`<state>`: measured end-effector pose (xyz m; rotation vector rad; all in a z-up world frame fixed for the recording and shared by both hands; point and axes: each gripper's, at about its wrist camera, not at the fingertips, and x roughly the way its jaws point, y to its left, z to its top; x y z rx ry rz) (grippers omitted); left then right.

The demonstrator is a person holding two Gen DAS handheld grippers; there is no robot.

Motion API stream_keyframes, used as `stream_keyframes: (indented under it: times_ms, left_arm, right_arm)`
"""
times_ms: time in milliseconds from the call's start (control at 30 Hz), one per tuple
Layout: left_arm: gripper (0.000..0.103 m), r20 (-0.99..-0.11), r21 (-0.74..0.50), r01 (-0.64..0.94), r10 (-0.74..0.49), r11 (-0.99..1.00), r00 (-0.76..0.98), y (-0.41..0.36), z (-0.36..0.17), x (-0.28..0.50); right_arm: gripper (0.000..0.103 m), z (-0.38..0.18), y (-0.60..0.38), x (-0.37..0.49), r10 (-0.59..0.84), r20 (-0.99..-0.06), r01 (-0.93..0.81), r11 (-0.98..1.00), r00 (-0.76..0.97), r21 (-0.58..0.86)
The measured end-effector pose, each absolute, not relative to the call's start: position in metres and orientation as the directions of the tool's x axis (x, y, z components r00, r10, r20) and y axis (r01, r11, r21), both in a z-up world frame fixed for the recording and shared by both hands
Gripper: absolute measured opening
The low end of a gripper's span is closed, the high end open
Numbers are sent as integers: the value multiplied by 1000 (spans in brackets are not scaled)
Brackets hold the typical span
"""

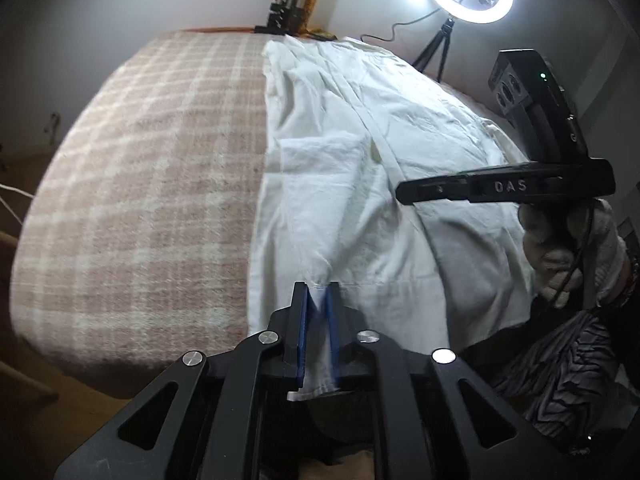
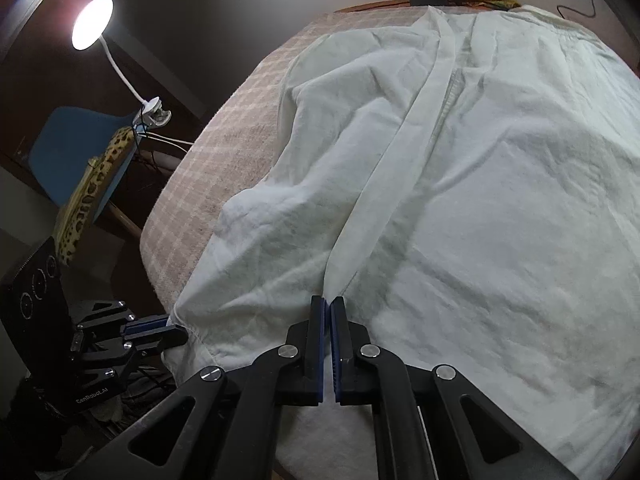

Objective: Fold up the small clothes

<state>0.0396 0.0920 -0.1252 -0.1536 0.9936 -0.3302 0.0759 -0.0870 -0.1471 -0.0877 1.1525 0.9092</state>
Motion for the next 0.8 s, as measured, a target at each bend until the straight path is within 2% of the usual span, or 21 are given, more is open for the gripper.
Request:
stream_keyframes:
  times_ms: [67, 100, 133, 200, 300, 433, 500, 667, 733, 800]
  left_arm:
    - [15, -792, -233, 170, -288, 958, 539, 96, -121, 38]
    - [21, -786, -233, 160, -282, 959, 550, 100, -120, 38]
    - [31, -781, -241, 153, -285, 958, 556, 103, -120, 37]
    - [44, -783, -252, 127, -279, 959, 556, 112, -124, 38]
    - [45, -804, -292, 96, -299, 951, 515, 116, -138, 49]
    - [45, -806, -308, 107, -319, 945, 499, 110, -143, 54]
    - [45, -801, -317, 112, -329, 942, 501, 109, -143, 54]
    - [38, -793, -333, 124, -349, 935, 499, 108, -143, 51]
    - [21, -790, -356, 120, -367, 927, 492, 111, -145, 53]
    - [10, -780, -409, 118, -414, 905, 469, 116, -147, 53]
  right_arm:
    - [11, -142, -85, 77, 568, -816, -655, 657, 104, 373]
    - [16, -138, -88, 79, 576, -809, -654, 657, 113, 376]
    - [27, -130, -90, 81, 588, -798, -654, 656, 131, 376]
    - [34, -114, -94, 85, 605, -780, -661, 653, 161, 370]
    - [37, -89, -87, 99, 630, -758, -661, 644, 172, 385]
    - [56, -60, -56, 127, 645, -746, -656, 638, 168, 404]
    - [58, -50, -34, 142, 626, -758, -657, 650, 181, 381]
    - [58, -54, 20, 172, 556, -808, -624, 705, 193, 337]
    - [58, -63, 37, 181, 482, -845, -612, 748, 233, 258]
    - [58, -75, 48, 190, 435, -865, -599, 771, 249, 215]
